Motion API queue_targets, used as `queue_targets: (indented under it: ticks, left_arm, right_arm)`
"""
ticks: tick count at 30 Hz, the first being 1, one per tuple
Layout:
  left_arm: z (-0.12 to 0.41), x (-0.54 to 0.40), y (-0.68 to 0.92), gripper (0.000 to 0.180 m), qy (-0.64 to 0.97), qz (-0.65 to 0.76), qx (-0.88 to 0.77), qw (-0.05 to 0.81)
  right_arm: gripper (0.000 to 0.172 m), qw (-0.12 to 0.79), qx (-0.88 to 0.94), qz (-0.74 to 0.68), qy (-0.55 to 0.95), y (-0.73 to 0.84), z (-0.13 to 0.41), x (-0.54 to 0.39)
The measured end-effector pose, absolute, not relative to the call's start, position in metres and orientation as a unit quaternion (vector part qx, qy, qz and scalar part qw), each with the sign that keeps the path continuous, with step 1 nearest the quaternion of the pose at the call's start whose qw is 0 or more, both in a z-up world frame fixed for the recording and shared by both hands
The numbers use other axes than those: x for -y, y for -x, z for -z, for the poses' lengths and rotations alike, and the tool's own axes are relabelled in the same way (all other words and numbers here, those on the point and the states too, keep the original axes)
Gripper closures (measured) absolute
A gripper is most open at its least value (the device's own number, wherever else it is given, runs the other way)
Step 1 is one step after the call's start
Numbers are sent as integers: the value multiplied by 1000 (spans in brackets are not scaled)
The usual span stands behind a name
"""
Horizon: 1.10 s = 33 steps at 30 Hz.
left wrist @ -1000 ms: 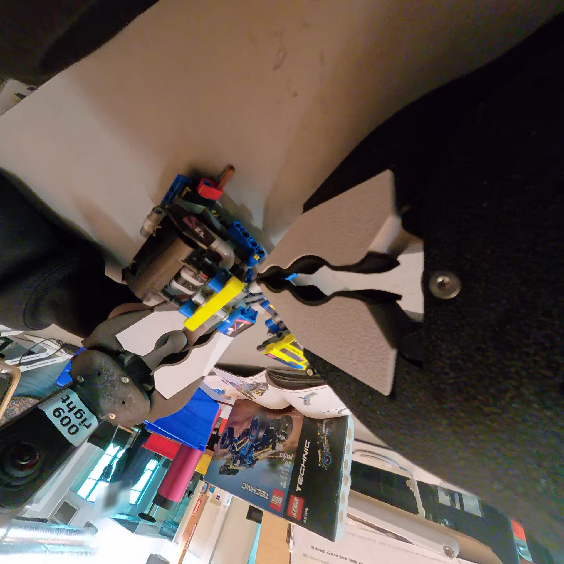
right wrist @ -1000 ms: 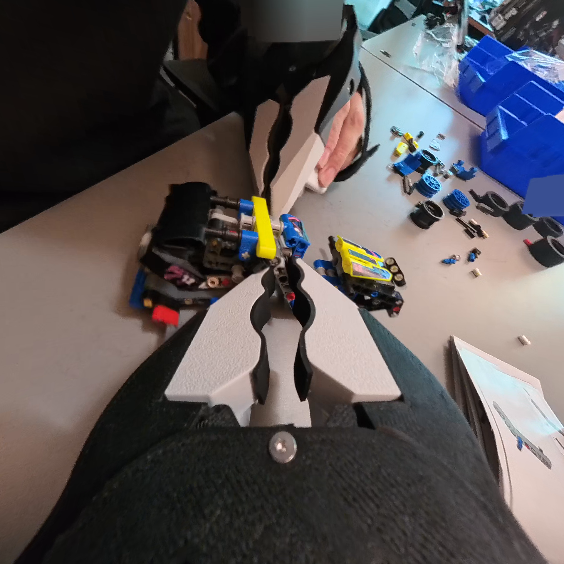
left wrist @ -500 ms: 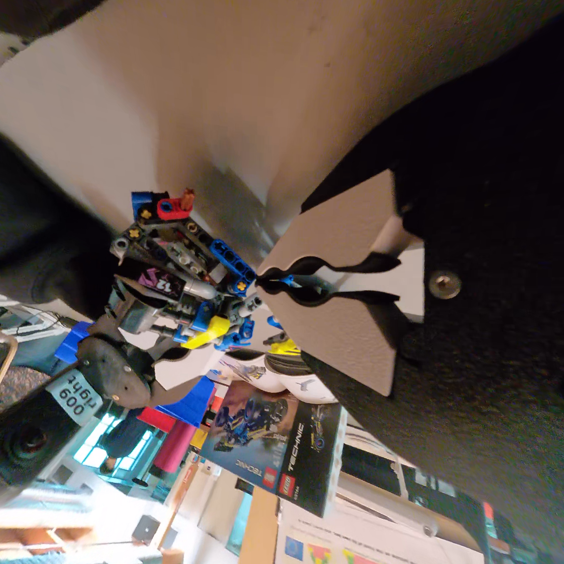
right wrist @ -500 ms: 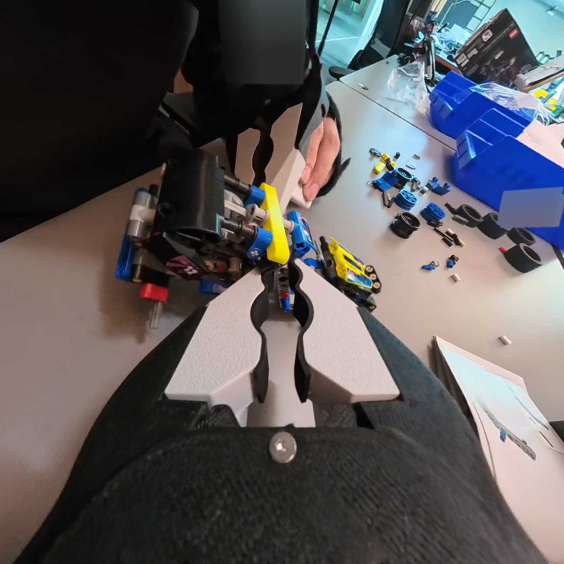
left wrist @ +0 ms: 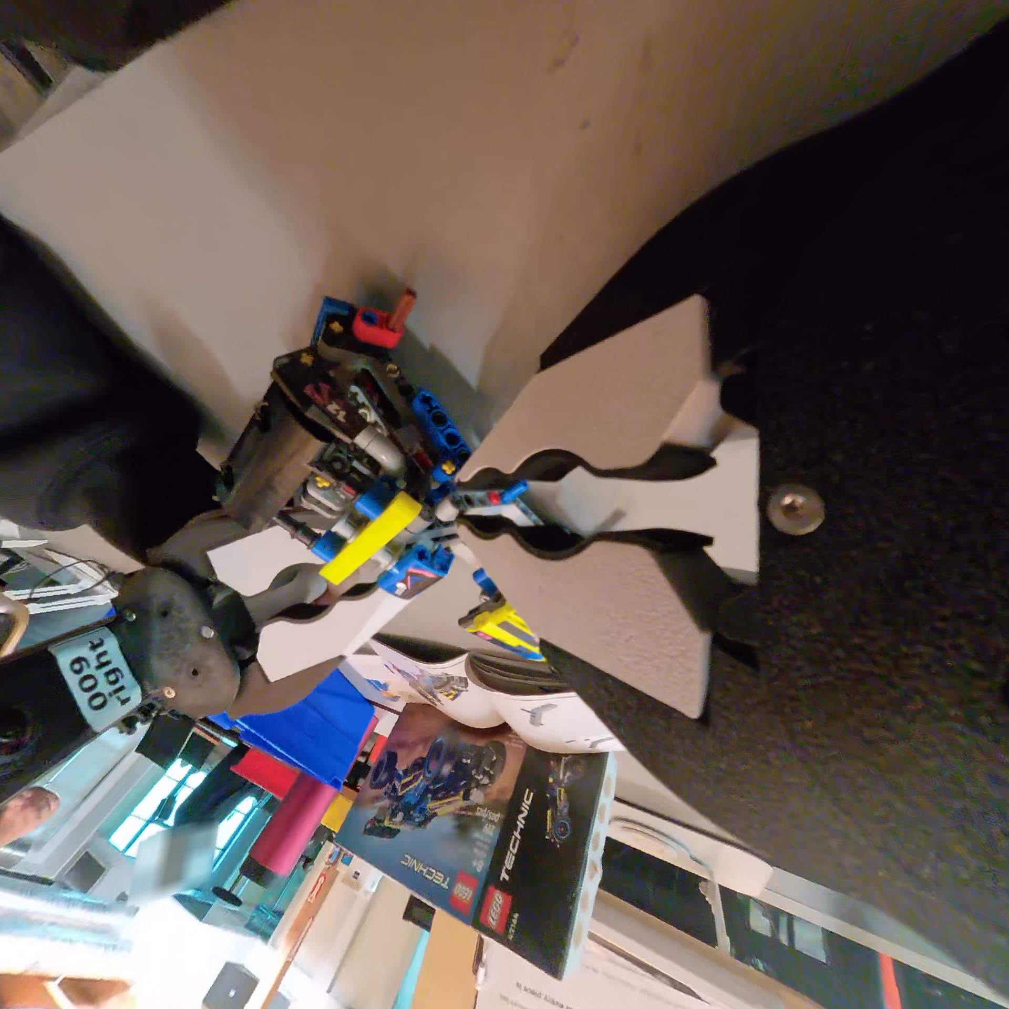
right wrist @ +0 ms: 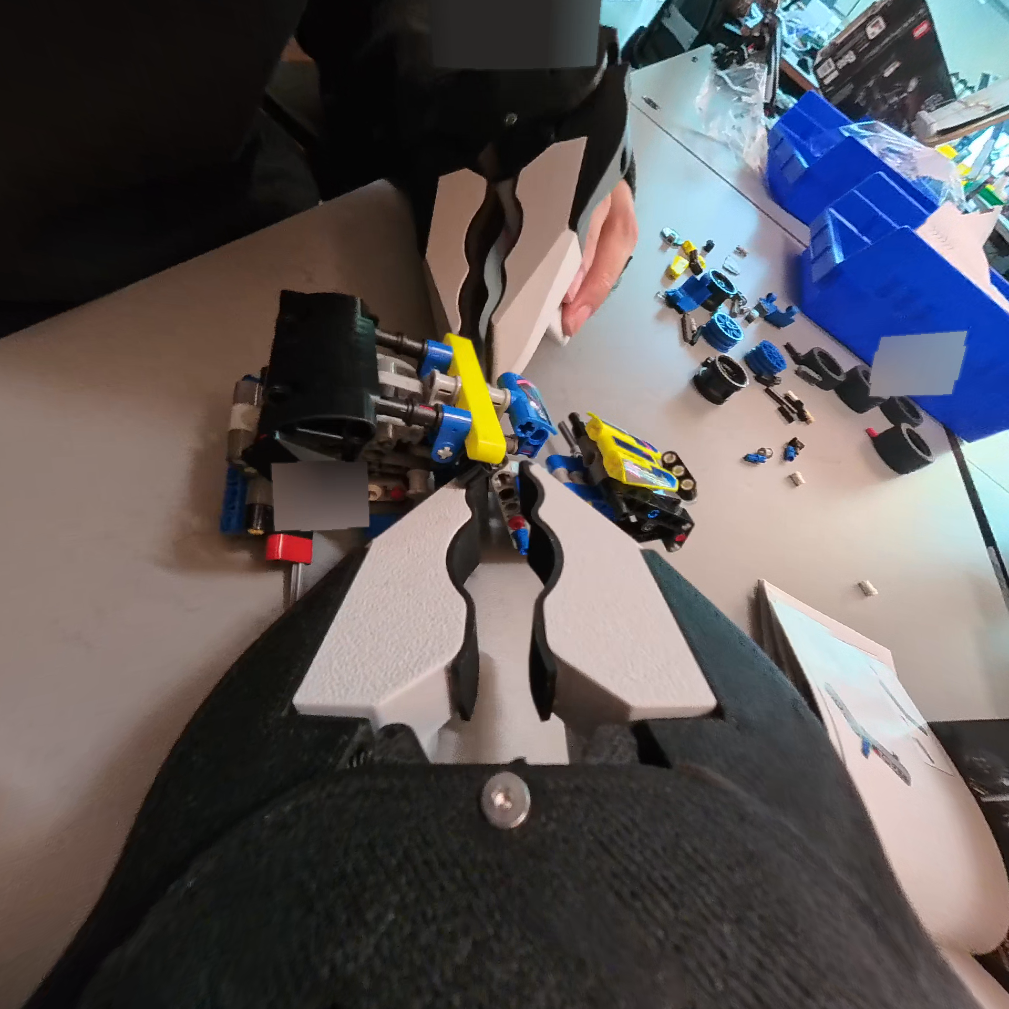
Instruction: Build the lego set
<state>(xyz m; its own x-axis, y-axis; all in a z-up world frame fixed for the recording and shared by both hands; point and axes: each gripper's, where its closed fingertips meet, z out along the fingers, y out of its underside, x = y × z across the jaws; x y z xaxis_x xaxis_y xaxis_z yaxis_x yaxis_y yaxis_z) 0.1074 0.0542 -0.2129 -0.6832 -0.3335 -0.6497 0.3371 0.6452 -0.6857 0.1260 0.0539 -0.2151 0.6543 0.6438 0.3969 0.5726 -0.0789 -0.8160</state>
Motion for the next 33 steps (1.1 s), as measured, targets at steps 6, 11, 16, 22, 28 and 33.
queue_targets:
  ticks: [6,11,16,22,28,33]
  left_arm:
    - [213,-55,-108,176,3,416,-814,405]
    - [212,-57,-110,177,14,416,-817,399]
    - [212,-57,-112,177,21,414,-823,389]
    - [214,-56,-113,177,26,402,-828,391]
    - [215,-56,-114,177,25,398,-830,390]
    - [211,-52,-113,176,7,426,-816,390]
  right_arm:
    - [165,537,424,-18,729,-124,217,-54]
    - [166,534,421,-8,733,-124,218,-56]
    - [166,527,411,-6,744,-124,220,-57]
    - [166,519,404,-2,753,-124,223,-60]
    - [166,516,400,-2,757,-123,223,-62]
    - [166,523,414,-25,745,-125,221,-58]
